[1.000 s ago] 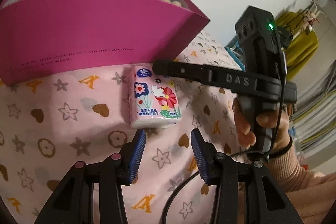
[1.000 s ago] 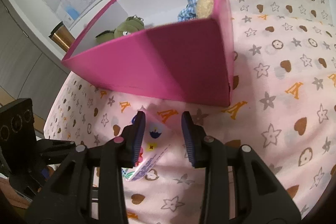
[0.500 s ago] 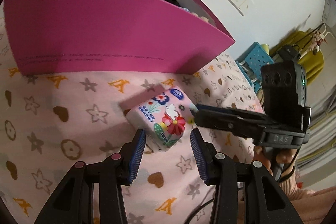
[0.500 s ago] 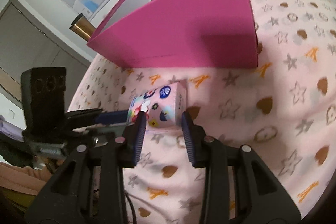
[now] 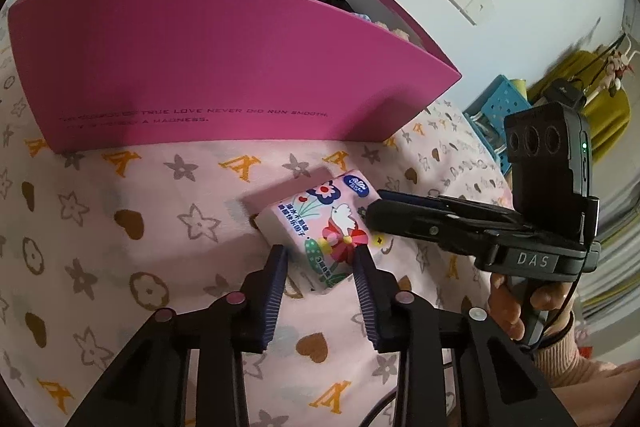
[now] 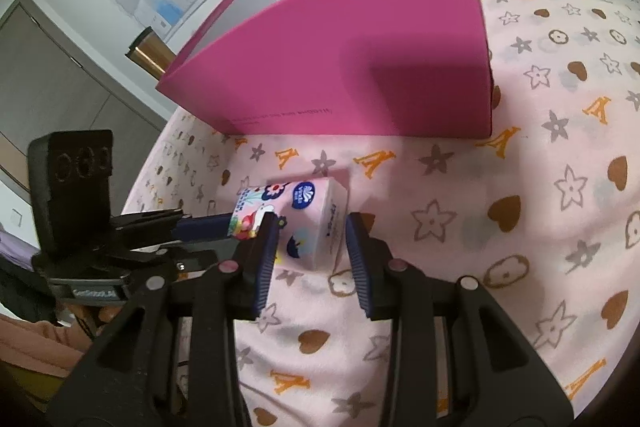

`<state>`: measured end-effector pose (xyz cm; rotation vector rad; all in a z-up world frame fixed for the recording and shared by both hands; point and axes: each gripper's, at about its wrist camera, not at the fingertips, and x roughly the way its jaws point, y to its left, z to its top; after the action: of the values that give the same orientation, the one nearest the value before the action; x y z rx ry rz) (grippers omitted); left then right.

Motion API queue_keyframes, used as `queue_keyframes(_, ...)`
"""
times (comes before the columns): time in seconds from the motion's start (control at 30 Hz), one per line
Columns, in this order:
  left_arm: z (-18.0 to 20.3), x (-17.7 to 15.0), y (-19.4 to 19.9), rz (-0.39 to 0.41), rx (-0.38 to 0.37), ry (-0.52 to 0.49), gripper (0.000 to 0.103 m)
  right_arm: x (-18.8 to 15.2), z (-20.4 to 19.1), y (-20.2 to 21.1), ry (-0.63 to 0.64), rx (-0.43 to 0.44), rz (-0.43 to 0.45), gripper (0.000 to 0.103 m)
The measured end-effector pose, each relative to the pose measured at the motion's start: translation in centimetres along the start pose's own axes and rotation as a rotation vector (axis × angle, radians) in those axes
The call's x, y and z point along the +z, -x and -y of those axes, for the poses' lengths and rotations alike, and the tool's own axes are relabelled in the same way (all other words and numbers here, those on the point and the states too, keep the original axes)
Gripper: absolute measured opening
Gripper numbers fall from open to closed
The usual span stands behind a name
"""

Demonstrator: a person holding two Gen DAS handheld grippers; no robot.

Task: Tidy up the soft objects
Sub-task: 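Reach the right gripper to the floral tissue pack and grasp it, then lift the floral tissue pack with the right gripper toward the box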

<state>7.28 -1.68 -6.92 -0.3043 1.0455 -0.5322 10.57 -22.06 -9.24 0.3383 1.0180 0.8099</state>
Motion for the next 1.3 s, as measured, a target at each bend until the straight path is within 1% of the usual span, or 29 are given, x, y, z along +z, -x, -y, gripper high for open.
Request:
queue_keyframes(0.07,0.1,0.0,-0.1,-0.004,0.007,-0.005,0.031,-0.1,-0.2,-0.3,0.010,0.006,-0.007,0.032)
queue_keyframes(0.23,0.3,0.1,-0.2,-0.006,0.020,-0.013,0.031,-0.1,-0.8,-0.1,0.034,-0.025,0.007,0.030)
queue_keyframes(0.47,1.3,0.3,-0.6,-0.001,0.038,-0.030,0.031,-0.2,-1.6,0.5,0.049,-0.037,0.027,0.030)
queue_keyframes(0.73,1.9,0.6,-0.1,0.021,0.055,-0.059,0.031,-0.3,-2.1,1.3,0.063,-0.039,0.047,0.030)
queue_keyframes(1.3,2.5,0.8,1.5,0.067,0.068,-0.093,0.031,-0.1,-3.1,3.0,0.098,-0.031,0.091,0.030)
